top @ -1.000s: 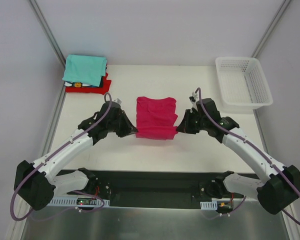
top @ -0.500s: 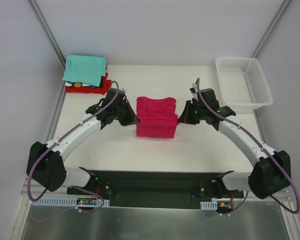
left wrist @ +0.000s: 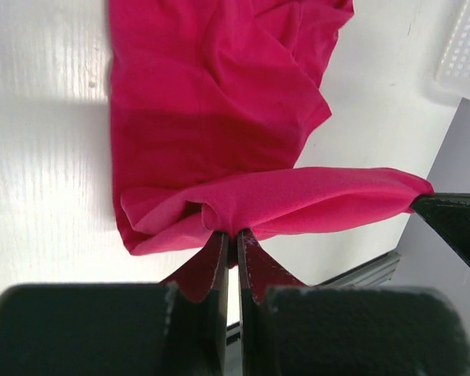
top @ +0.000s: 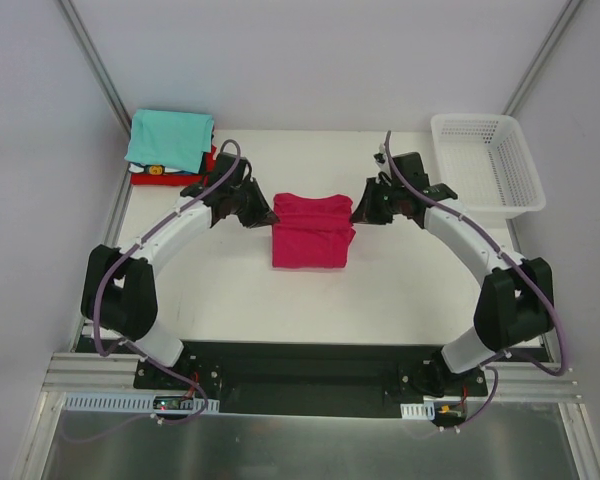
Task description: Fold and stack the t-shirts
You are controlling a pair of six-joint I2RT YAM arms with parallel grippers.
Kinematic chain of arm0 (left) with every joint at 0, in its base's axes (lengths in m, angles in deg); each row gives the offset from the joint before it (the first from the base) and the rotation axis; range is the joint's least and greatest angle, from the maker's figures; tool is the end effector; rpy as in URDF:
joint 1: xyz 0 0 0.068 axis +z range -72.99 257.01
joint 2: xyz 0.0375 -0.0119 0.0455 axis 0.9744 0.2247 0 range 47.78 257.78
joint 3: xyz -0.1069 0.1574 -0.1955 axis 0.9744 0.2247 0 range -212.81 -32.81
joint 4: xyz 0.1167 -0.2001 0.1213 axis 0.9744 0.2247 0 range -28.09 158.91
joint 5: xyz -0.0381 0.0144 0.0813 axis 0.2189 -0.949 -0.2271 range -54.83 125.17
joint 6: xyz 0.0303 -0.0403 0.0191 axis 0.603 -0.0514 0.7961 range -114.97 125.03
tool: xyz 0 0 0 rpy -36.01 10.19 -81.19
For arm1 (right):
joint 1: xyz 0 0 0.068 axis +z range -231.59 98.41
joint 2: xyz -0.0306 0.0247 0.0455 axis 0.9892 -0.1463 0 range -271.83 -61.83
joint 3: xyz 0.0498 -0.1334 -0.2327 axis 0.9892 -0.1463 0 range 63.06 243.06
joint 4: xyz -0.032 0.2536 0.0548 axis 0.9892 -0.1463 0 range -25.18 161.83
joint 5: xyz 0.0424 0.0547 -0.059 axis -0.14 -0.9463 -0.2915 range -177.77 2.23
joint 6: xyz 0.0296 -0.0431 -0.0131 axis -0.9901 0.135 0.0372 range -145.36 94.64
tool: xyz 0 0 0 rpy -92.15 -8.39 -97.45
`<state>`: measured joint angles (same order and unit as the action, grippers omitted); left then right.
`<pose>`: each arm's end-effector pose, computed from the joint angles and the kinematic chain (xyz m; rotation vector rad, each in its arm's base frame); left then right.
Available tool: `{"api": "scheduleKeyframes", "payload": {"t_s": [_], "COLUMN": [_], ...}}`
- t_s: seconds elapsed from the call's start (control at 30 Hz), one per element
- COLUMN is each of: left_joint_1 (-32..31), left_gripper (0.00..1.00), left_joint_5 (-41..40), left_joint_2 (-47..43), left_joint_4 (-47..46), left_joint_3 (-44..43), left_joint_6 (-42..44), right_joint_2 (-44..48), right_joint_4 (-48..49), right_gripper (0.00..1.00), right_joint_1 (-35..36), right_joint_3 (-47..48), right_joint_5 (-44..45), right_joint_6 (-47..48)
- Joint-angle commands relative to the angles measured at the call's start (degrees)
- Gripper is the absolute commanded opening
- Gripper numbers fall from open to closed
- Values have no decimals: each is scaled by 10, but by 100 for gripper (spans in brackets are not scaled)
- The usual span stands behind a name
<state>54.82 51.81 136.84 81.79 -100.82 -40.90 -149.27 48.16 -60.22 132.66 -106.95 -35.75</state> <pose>0.3179 -0.1408 0.2746 -0.3411 2.4113 -0.9157 0.3128 0.1349 0.2881 -0.3993 2.3034 0.6660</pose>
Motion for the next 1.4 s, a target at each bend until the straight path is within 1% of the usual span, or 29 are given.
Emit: {"api": "scheduleKeyframes", "payload": {"t_s": [0.0, 0.13, 0.43, 0.77, 1.0, 1.07, 1.1, 1.13, 1.23, 1.37], "left_joint_1": [28, 38, 58, 74, 82, 82, 82, 82, 82, 87], "left_gripper": [0, 0, 0, 0, 0, 0, 3, 3, 1, 1], "left_joint_5": [4, 14, 34, 62, 87, 90, 90, 88, 64, 61], "left_joint_2": [34, 69, 146, 233, 305, 321, 326, 328, 330, 335], "left_joint_4": [-5, -10, -26, -27, -27, -27, -27, -27, -29, -47], "left_joint_3": [-43, -68, -118, -220, -288, -296, -297, -298, -293, -301], "left_joint_6": [27, 30, 29, 32, 38, 39, 40, 44, 54, 65], "right_joint_2": [-36, -78, -142, -216, -252, -256, -256, -258, -258, -255], "right_joint_4": [9, 14, 19, 12, 17, 19, 20, 20, 34, 67], "right_gripper": [0, 0, 0, 0, 1, 2, 2, 2, 2, 2], "right_joint_1": [-14, -16, -39, -55, -62, -62, -62, -63, -64, -71], "right_joint_3": [47, 71, 127, 210, 218, 215, 212, 210, 201, 191], "right_joint_5": [-5, -11, -27, -45, -55, -53, -51, -50, -52, -53], "right_joint_6": [16, 15, 16, 8, 9, 13, 13, 19, 25, 30]}}
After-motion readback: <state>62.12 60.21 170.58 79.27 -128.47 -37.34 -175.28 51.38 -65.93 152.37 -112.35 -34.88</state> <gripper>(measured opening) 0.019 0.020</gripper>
